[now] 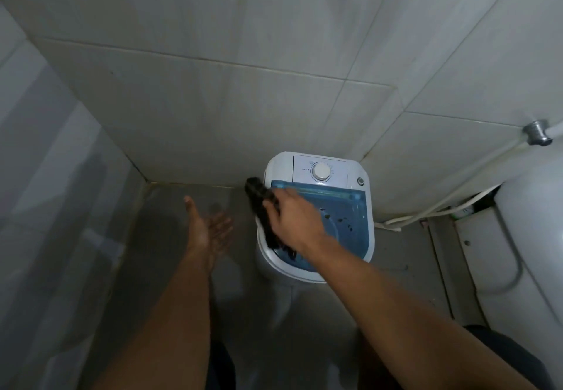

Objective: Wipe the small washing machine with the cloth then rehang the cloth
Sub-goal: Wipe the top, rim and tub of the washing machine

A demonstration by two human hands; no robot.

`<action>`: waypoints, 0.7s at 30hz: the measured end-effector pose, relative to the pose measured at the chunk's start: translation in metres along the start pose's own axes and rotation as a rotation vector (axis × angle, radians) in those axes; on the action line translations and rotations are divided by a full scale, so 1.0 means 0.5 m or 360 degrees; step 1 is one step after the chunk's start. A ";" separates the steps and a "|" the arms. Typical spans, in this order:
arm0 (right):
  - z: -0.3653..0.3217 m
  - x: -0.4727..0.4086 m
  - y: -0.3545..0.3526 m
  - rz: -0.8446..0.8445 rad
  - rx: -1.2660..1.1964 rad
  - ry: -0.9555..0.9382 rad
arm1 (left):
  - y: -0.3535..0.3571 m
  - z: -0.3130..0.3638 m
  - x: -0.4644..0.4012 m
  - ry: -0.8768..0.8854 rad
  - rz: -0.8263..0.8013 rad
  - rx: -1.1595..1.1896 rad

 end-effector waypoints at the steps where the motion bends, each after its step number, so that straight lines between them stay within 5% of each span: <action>1: 0.019 -0.013 -0.004 0.0036 0.0052 0.0101 | 0.001 -0.001 0.005 0.0003 0.0012 -0.0009; 4: 0.019 0.006 0.036 -0.0051 0.0239 0.0083 | 0.007 0.001 0.020 0.0012 0.0047 -0.0019; 12: 0.005 0.151 0.016 -0.0553 0.0370 -0.0993 | 0.020 0.002 0.036 0.0019 0.0064 -0.0102; 17: 0.142 0.089 -0.121 0.0088 0.0085 -0.0145 | 0.047 -0.015 0.043 -0.0017 0.0022 -0.0308; 21: 0.218 0.086 -0.117 0.0150 0.0099 0.0459 | 0.074 -0.029 0.055 -0.0034 -0.0016 -0.0444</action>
Point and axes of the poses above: each hand's wrist, its own x-axis away from the middle knuckle, its own y-axis out of the palm, z = x × y, the point moved 5 cm from there along -x, towards the middle knuckle, and after that the axes turned 14 degrees about -y, right-handed, at the moved point
